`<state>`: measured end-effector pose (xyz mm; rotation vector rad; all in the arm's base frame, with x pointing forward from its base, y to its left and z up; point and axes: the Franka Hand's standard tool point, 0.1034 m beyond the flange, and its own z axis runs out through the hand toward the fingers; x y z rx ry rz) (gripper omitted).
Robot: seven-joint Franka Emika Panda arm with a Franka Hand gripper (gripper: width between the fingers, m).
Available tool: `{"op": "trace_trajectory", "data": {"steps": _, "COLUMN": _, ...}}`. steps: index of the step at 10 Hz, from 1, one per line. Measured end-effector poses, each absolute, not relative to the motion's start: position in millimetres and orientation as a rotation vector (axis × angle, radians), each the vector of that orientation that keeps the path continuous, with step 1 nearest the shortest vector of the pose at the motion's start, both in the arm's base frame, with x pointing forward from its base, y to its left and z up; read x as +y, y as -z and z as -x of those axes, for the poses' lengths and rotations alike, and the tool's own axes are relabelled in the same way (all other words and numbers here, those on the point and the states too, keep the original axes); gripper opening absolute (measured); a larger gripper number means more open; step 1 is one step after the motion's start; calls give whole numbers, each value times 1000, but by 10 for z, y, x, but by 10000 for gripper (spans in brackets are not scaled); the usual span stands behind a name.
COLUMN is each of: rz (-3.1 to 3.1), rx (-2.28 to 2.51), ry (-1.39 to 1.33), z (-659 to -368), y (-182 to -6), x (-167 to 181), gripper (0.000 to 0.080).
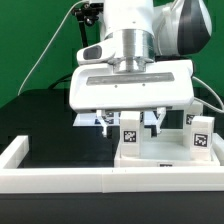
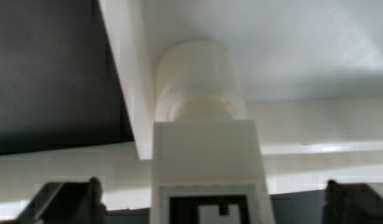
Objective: Assemble square table
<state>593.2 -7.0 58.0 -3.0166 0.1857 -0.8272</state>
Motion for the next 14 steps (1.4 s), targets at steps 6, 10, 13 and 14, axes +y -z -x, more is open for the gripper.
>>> {"op": "trace_trajectory", "data": {"steps": 6, "rz": 3001, "rx": 185, "ry": 778, "z": -5998, "y": -894, "x": -116, "gripper": 649}}
{"op": "trace_trajectory", "data": {"steps": 10, "rz": 2996, "rx": 181, "ry": 732, "z": -5997, "y": -906, "x": -87, "gripper": 649}}
{"op": "trace_trajectory", "data": {"steps": 13, "rz": 2967, "rx": 186, "ry": 433, "z": -6066, "y": -854, "x": -92, "gripper": 649}}
{"op": "trace_trajectory", "data": {"steps": 14, "rz": 2956, "rx": 169, "ry": 318, "z": -6065, "y": -852, "x": -116, "gripper": 649}}
